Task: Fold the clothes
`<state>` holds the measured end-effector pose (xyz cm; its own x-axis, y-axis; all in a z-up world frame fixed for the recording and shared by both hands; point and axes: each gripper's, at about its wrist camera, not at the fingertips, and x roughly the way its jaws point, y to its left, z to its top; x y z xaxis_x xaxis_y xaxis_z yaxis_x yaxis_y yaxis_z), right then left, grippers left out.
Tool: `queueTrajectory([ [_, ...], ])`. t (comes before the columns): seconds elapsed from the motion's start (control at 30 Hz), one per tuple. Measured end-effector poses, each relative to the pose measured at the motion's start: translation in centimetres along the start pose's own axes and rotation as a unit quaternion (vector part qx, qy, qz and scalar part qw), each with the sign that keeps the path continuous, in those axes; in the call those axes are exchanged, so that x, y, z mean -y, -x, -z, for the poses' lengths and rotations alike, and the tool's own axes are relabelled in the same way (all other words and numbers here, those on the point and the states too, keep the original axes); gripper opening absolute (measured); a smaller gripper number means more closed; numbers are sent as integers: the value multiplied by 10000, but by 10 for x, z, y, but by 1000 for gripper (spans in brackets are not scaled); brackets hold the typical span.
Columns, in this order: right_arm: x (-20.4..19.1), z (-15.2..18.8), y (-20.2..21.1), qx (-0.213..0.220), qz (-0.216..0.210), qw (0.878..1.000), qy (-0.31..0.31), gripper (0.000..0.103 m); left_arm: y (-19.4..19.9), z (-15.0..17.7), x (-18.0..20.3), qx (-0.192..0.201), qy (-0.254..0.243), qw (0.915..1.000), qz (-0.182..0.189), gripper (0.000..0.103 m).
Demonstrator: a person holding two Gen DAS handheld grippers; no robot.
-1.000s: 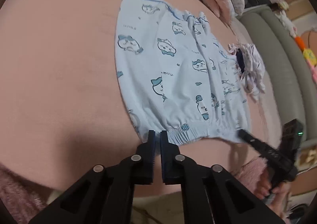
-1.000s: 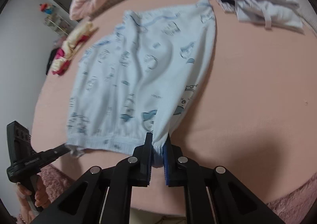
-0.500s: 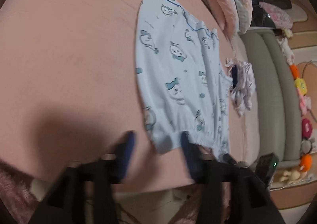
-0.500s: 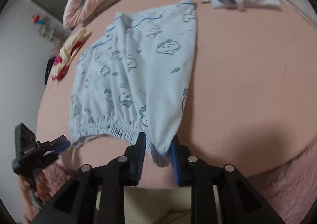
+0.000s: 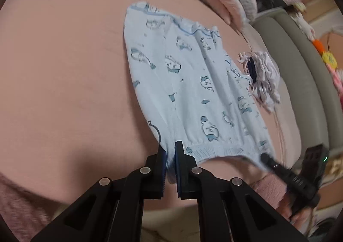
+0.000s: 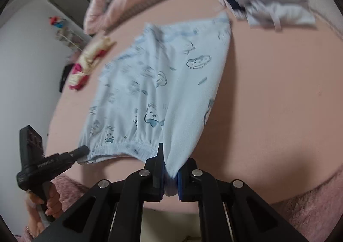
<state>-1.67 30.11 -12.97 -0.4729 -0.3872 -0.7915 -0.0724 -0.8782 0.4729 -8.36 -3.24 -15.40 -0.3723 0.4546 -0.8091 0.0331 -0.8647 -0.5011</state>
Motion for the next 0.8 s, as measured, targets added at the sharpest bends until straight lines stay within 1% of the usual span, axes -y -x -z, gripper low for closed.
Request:
queueTrajectory([
  [0.1,-1,10,8,-126,-169,9998,-37,7,11,6,-5,-85,-322,9994,-121,6],
  [0.13,-1,14,5,-198,-129,9997,-10,7,8,9,-6,-186,-428,9987,-211,7],
  [0.17,1,20,-1,-289,70,9996,9,7,-2,12,-9,-381,-405,9982,-243,10],
  [0.2,6,27,-14,-534,267,9982,-4,7,-12,14,-13,-583,-380,9972,-280,10],
  [0.23,11,35,-27,-778,464,9959,-17,9,-25,18,-15,-869,-334,9949,-384,10],
  [0.27,15,41,-38,-973,614,9934,-37,11,-32,21,-17,-1029,-324,9929,-498,11],
  [0.3,18,42,-35,-919,525,9943,-100,12,-26,21,-17,-934,-372,9940,-434,11],
  [0.33,19,39,-26,-900,515,9945,-176,16,-19,20,-17,-837,-417,9949,-366,13],
  [0.37,19,35,-14,-875,564,9944,-201,16,-9,17,-19,-721,-409,9962,-258,15],
  [0.4,17,30,0,-648,605,9959,-169,16,2,11,-23,-605,-371,9974,-137,18],
  [0.43,16,24,14,-429,660,9968,-118,18,10,2,-26,-497,-330,9982,-46,27],
  [0.47,13,13,24,-255,792,9965,33,20,14,-14,-29,-354,-314,9989,-68,43],
  [0.5,10,3,35,-81,924,9955,183,22,18,-29,-31,-211,-298,9993,-90,49],
  [0.53,6,-8,43,74,1033,9940,346,24,21,-45,-34,-63,-287,9995,-122,51],
  [0.63,-17,-59,32,218,1002,9891,1053,24,17,-103,-46,547,-429,9959,-581,51],
  [0.67,-25,-75,27,261,988,9865,1278,24,11,-124,-51,681,-393,9947,-659,51],
  [0.73,-46,-101,3,283,915,9820,1627,24,-6,-155,-59,774,-287,9948,-592,51],
  [0.77,-60,-116,-16,235,816,9796,1822,24,-17,-169,-63,797,-267,9950,-544,51],
  [0.8,-70,-127,-32,169,820,9780,1910,24,-27,-183,-65,812,-268,9950,-514,51],
])
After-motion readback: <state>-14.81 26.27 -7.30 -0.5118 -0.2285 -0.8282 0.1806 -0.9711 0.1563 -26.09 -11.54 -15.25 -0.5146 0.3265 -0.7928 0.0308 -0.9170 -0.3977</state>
